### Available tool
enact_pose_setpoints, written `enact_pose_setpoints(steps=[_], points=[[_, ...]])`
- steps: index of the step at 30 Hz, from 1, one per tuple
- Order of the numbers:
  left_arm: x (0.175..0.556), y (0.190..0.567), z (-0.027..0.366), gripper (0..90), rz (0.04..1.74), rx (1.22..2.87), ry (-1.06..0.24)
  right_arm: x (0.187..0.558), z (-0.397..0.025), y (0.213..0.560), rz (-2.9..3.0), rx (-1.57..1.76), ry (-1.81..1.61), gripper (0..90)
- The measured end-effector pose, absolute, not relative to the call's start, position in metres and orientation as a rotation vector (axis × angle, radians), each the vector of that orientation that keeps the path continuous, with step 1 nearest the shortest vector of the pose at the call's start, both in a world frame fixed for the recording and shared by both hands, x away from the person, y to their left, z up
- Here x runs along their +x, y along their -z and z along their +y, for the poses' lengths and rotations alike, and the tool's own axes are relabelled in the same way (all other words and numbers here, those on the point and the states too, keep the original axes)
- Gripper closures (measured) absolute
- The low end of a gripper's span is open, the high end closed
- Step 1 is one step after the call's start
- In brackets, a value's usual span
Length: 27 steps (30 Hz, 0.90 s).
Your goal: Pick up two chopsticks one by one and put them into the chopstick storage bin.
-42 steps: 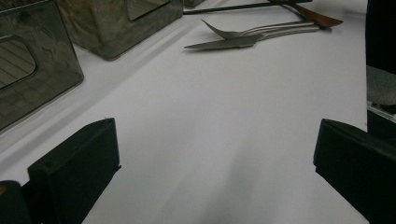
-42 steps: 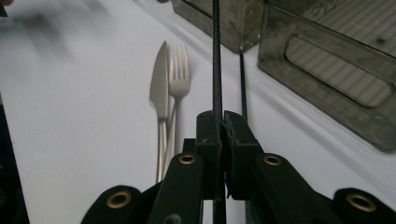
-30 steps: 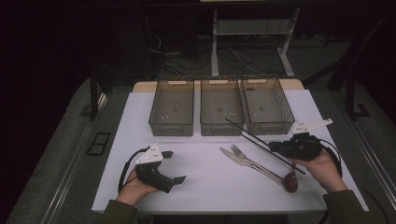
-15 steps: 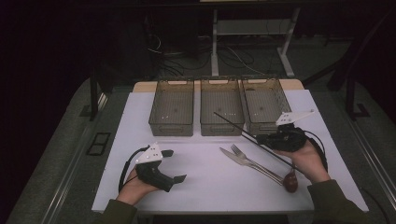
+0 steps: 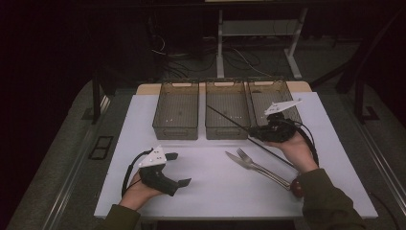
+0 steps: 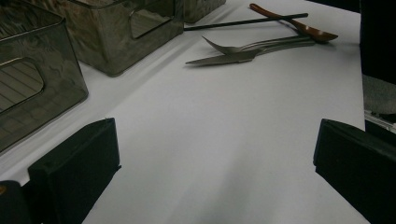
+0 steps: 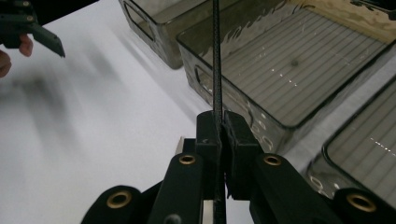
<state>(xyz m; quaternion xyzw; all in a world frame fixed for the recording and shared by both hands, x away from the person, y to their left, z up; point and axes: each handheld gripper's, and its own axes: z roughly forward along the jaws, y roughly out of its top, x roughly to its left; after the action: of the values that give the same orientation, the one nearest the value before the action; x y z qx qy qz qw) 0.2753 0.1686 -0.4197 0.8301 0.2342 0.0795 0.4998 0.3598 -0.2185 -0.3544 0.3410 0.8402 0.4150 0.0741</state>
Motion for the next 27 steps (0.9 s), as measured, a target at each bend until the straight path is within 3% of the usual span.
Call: enact_pose_setpoints(steps=[27], points=[[0.274, 0.418, 0.167, 0.0, 0.568, 1.988, -0.187, 0.411, -0.135, 0.337, 2.522, 1.075, -1.202, 84.3]])
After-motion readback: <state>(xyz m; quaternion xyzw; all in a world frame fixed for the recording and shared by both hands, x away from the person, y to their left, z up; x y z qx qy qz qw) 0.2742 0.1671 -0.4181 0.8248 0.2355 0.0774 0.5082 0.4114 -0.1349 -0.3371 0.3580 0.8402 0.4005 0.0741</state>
